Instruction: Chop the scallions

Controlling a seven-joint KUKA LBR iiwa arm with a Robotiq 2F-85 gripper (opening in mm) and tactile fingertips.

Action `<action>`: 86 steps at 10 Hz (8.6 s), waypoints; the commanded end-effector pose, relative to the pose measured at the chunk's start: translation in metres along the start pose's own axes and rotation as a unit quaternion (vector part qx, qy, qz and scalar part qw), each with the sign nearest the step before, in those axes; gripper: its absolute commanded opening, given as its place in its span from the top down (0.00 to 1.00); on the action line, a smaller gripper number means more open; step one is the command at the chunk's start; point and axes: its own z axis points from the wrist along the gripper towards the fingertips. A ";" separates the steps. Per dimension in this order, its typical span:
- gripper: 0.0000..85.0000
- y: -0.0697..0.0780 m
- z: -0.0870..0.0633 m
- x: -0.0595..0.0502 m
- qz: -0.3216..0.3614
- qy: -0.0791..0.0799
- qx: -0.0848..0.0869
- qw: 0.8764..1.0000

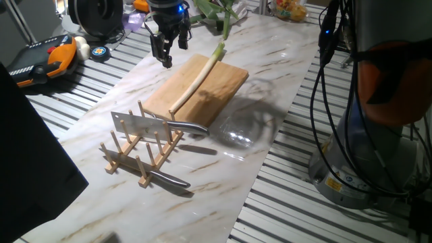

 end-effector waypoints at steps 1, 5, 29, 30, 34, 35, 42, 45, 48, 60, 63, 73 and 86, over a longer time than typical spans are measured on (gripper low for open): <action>0.01 0.000 0.000 0.000 0.000 0.000 0.000 1.000; 0.99 0.001 -0.001 -0.001 -0.034 0.004 0.003 0.999; 0.99 0.097 0.065 -0.015 -0.010 0.018 -0.032 0.999; 0.99 0.106 0.073 -0.009 -0.005 0.011 -0.033 0.999; 0.96 0.113 0.083 -0.014 -0.014 0.015 -0.055 0.998; 0.92 0.111 0.083 -0.021 -0.017 0.015 -0.055 0.998; 0.74 0.125 0.093 -0.034 -0.046 0.000 -0.051 0.998; 0.73 0.127 0.105 -0.039 -0.057 0.002 -0.041 0.998; 0.73 0.127 0.111 -0.041 -0.071 0.007 -0.037 0.997; 0.68 0.128 0.128 -0.034 -0.107 0.015 -0.036 0.993; 0.69 0.130 0.141 -0.029 -0.106 0.015 -0.043 0.993; 0.75 0.131 0.139 -0.028 -0.104 0.017 -0.047 0.993; 0.99 0.134 0.119 -0.023 -0.098 0.022 -0.040 0.994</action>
